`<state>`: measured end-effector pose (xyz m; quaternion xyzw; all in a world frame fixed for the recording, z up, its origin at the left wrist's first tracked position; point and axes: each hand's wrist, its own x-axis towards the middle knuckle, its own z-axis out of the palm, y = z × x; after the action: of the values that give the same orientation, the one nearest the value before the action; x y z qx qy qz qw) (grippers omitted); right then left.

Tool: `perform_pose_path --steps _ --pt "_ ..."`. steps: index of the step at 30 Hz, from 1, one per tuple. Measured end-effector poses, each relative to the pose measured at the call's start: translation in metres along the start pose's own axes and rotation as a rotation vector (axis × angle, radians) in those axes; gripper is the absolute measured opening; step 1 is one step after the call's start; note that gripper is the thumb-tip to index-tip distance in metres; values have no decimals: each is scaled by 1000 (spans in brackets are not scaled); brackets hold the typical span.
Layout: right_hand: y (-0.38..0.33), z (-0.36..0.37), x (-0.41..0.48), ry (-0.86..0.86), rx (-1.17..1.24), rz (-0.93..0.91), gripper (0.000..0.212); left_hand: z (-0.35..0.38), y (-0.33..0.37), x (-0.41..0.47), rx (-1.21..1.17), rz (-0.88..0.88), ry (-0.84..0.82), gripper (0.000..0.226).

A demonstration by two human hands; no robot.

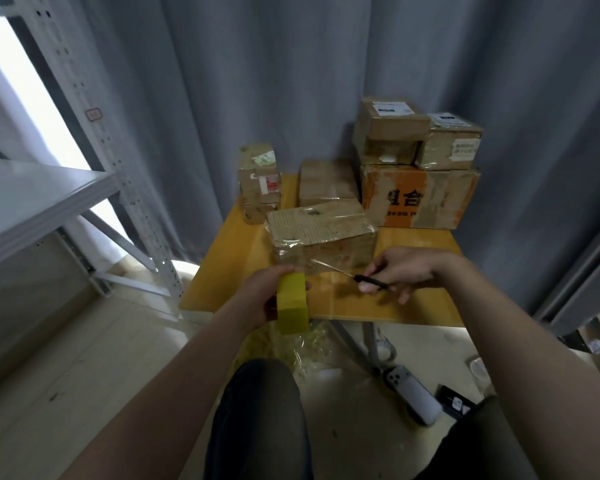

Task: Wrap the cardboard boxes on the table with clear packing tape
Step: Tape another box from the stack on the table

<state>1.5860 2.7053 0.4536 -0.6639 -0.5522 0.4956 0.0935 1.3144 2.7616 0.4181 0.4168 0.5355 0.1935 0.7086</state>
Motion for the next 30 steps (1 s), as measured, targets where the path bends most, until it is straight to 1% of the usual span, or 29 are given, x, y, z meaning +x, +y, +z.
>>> perform_pose_path --steps 5,7,9,11,15,17,19,22,24,26,30 --pt "-39 -11 30 -76 -114 53 45 -1 -3 8 -56 31 -17 53" --pt "-52 -11 42 -111 -144 49 45 -1 -4 10 -67 31 -29 49" --pt "-62 -10 50 -122 -177 25 54 -2 -4 13 -94 37 -29 40" --pt "-67 -10 58 -94 -213 -28 63 -2 -4 12 -111 32 -34 32" --pt "-61 -14 69 -31 -159 -80 50 -3 -4 15 -113 32 -46 29" --pt "-59 -14 69 -41 -133 -57 42 -4 -4 19 -103 37 -46 33" --pt "-59 -12 62 -70 -179 -42 38 -4 -5 19 -78 45 -63 37" --pt "-61 -7 52 -102 -351 -63 50 -2 -5 18 -70 55 -68 34" --pt "-59 -3 51 -122 -350 -84 56 -1 -5 18 -58 60 -72 33" --pt "-51 -1 52 -135 -298 -103 60 -1 -4 17 -23 65 -77 34" --pt "-38 -1 48 -137 -307 -103 60 -1 -1 15 46 69 -113 26"
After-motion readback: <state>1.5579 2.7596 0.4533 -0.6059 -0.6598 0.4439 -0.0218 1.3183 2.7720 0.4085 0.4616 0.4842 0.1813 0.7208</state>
